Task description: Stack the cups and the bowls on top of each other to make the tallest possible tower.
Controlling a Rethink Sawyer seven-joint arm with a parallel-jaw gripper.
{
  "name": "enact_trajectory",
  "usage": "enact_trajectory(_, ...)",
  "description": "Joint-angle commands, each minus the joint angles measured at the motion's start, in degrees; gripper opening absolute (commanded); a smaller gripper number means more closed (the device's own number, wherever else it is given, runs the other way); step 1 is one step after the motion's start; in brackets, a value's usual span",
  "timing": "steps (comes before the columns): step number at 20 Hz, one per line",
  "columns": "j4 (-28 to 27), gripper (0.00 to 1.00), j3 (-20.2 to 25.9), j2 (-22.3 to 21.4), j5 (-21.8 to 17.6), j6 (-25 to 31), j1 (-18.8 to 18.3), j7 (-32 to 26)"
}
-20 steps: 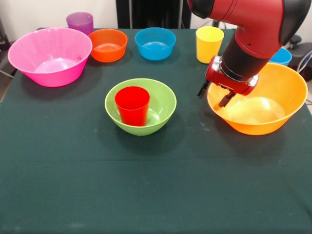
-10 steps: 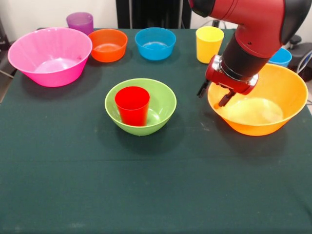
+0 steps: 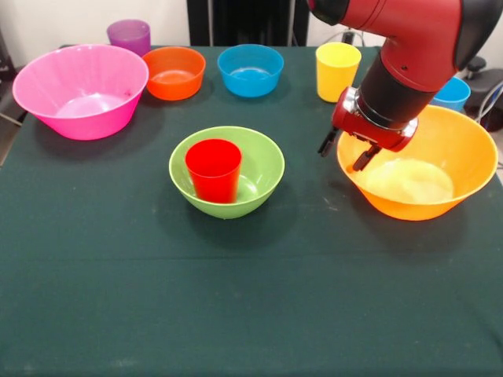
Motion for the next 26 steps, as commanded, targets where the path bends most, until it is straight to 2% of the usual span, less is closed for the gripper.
enact_trajectory(1, 0.8, 1.00, 3.8, 0.9, 0.9, -3.0, 0.1, 10.7)
enact_trajectory(26, 0.6, 1.00, 3.9, 1.0, 0.8, -3.2, 0.0, 10.2)
